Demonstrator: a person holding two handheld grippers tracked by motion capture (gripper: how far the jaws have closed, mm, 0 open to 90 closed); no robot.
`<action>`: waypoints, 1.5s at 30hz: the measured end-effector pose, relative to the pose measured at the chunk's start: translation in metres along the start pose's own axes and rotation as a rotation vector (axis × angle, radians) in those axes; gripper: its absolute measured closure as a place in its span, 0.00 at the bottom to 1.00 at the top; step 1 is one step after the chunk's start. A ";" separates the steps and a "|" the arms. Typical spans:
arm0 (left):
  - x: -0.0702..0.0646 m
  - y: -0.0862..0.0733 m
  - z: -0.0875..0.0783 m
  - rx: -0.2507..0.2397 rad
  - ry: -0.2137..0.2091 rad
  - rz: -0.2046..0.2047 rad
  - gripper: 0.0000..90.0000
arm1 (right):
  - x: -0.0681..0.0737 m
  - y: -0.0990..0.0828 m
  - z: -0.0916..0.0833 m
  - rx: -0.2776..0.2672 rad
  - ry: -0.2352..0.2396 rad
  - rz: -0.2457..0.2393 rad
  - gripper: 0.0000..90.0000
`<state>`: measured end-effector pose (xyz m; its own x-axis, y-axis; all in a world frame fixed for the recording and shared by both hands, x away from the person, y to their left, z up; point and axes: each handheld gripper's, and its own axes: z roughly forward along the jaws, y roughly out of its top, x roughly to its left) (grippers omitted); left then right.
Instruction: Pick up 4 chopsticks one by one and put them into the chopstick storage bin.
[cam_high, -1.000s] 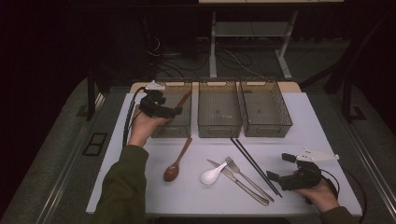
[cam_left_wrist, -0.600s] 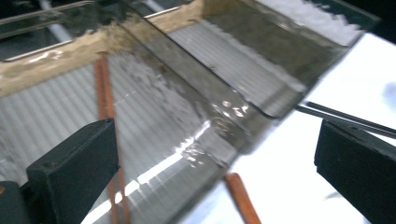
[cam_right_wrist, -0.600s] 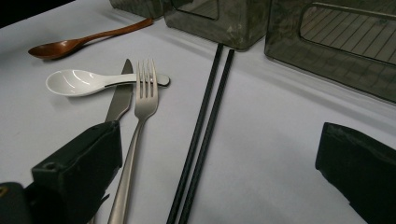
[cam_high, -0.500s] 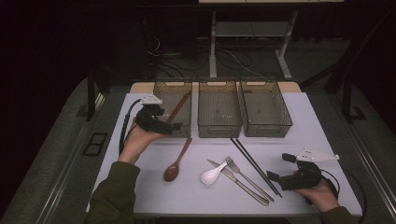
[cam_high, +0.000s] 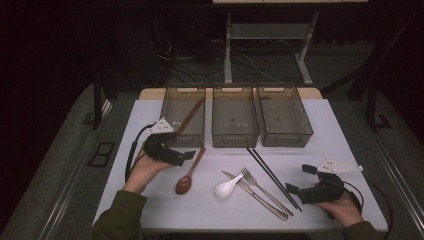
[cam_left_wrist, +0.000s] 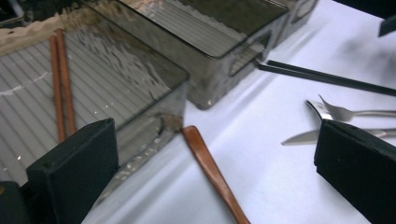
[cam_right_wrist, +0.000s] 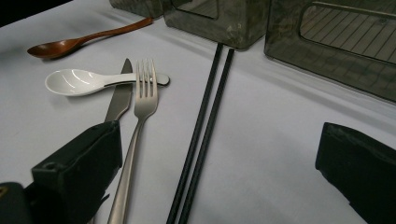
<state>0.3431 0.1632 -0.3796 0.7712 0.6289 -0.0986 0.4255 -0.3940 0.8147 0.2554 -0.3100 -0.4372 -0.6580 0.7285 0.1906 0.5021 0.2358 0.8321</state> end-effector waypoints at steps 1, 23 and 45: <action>-0.003 -0.002 0.000 -0.003 -0.003 0.004 0.00 | 0.000 0.000 0.000 0.001 0.000 0.000 0.01; -0.043 -0.057 -0.010 -0.049 -0.069 0.033 0.00 | 0.000 0.000 -0.001 -0.003 -0.003 -0.001 0.01; -0.051 -0.074 -0.001 -0.008 -0.083 0.059 0.00 | 0.001 0.007 -0.007 0.082 -0.050 0.014 0.01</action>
<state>0.2717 0.1612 -0.4344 0.8312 0.5473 -0.0972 0.3750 -0.4229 0.8249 0.2545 -0.3125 -0.4271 -0.6229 0.7628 0.1736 0.5564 0.2760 0.7837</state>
